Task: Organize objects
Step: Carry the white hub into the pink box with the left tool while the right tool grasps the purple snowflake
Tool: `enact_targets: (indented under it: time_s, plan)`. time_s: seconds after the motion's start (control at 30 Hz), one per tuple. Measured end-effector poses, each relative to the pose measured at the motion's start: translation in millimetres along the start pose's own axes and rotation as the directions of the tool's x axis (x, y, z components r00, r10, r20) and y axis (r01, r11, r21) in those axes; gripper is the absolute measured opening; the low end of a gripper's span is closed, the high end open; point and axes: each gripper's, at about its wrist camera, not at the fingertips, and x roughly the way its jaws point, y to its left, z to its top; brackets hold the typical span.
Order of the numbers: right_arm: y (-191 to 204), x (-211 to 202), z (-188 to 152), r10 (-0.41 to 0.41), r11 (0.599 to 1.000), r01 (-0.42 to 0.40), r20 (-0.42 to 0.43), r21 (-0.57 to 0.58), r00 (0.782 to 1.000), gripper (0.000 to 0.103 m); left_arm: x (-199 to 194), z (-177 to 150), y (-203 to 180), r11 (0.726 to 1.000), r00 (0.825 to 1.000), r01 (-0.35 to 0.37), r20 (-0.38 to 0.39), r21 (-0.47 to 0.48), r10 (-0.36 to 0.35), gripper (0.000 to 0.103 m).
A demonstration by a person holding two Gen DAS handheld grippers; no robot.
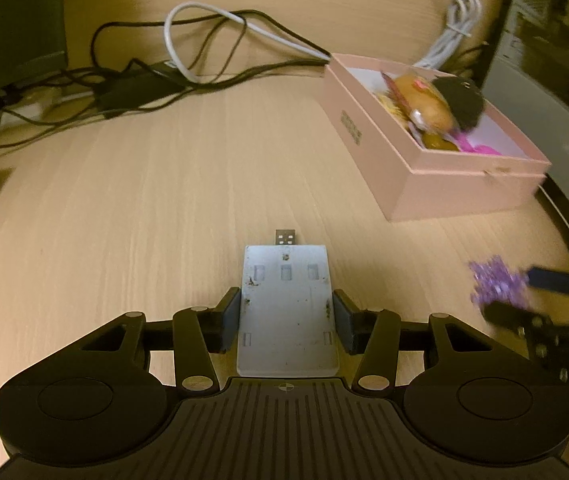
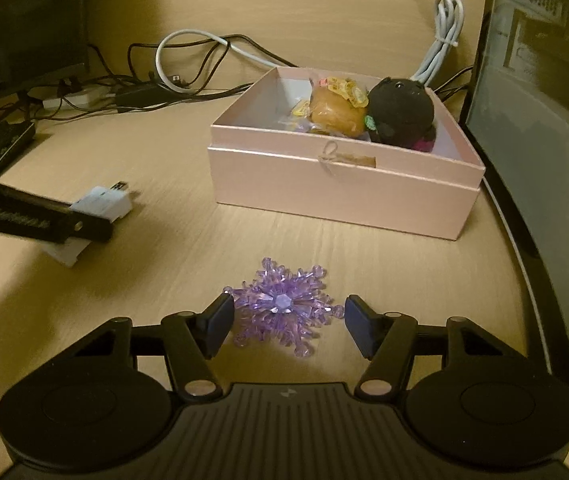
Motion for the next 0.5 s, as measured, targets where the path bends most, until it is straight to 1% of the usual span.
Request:
enact_targets:
  time_s: [0.13, 0.3, 0.4, 0.5]
  plan:
    - [2, -17, 6, -0.015, 1.0, 0.015, 0.016, 0.005, 1.0, 0.061, -14, -9, 0, 0.998, 0.998, 0.055, -0.006, 0.041, -0.055, 0.053]
    - [5, -47, 13, -0.023, 1.0, 0.022, 0.041, 0.021, 0.999, 0.061, -32, -13, -1, 0.988, 0.991, 0.131, -0.004, 0.083, -0.131, 0.053]
    - [5, -65, 14, -0.023, 1.0, 0.022, 0.049, 0.017, 0.999, 0.061, -39, -7, -4, 0.982, 0.985, 0.171, 0.008, 0.08, -0.172, 0.053]
    - [2, -80, 12, -0.026, 0.999, 0.024, 0.056, 0.03, 0.998, 0.061, -48, 8, -10, 0.973, 0.975, 0.213, 0.046, 0.088, -0.218, 0.053]
